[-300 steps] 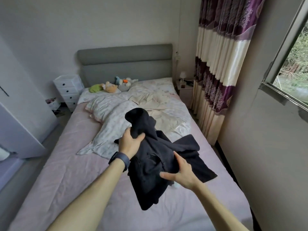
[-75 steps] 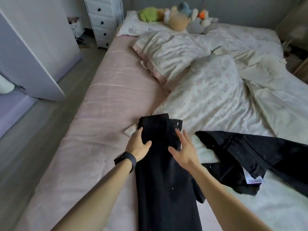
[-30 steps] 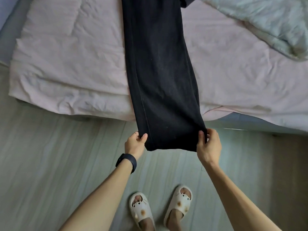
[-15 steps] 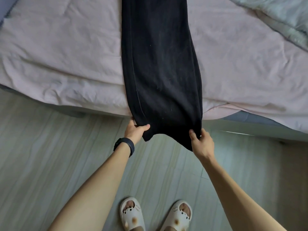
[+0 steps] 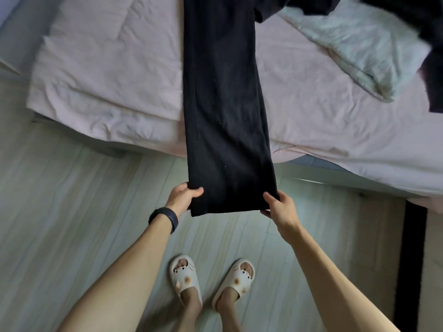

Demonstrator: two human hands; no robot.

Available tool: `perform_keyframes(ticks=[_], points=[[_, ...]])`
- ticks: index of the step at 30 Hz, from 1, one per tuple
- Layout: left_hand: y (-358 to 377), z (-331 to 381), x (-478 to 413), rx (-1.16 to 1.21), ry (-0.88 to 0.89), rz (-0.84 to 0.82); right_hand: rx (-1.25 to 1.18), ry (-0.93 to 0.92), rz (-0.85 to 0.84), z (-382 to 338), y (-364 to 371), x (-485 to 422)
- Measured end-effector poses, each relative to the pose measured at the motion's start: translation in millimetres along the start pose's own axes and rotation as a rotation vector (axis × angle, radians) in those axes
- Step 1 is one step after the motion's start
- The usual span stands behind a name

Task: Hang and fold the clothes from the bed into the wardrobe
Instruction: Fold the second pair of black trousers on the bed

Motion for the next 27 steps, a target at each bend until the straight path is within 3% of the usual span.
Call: perform_keyframes(ticks=[5, 7, 10, 14, 18, 20, 24, 27], points=[[-20.3, 13.1, 67.9, -0.18, 0.163, 0.152, 0.163, -0.038, 0.152, -42.7, -18.2, 43.0], [-32.9, 26.3, 97.3, -0.209, 0.186, 0.23, 0.242, -0.016, 0.15, -64.9, -21.5, 62.1], [-46.6, 41.9, 138.7, -0.319, 0.162, 0.289, 0.133, 0.064, 0.095, -85.9, -21.2, 95.2], [-60.3, 53.8, 189.8, -0.303, 0.025, 0.204, -0.159, 0.194, -0.009, -103.6, -26.5, 150.5], [-70.1, 63.0, 237.6, -0.198, 0.023, 0.085, -0.252, 0.193, -0.026, -115.0, -45.9, 197.1], [-78.1, 63.1, 262.3, -0.182, 0.036, 0.058, -0.166, 0.154, 0.017, -125.4, -59.4, 219.4], [-88.2, 57.7, 297.8, -0.317, 0.16, 0.164, 0.092, 0.107, 0.097, -136.8, -66.0, 245.6], [-92.1, 68.0, 314.9, -0.288, 0.205, 0.179, 0.091, 0.035, 0.106, -150.9, -56.8, 261.8]])
Point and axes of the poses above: each hand's wrist, its own x-axis away from the middle knuckle, its own y-axis out of the palm, z = x × y, the point moved 1 cm from there along -x, towards the middle knuckle, and after that the axes turned 4 degrees about -y, right-handed, at the moved point
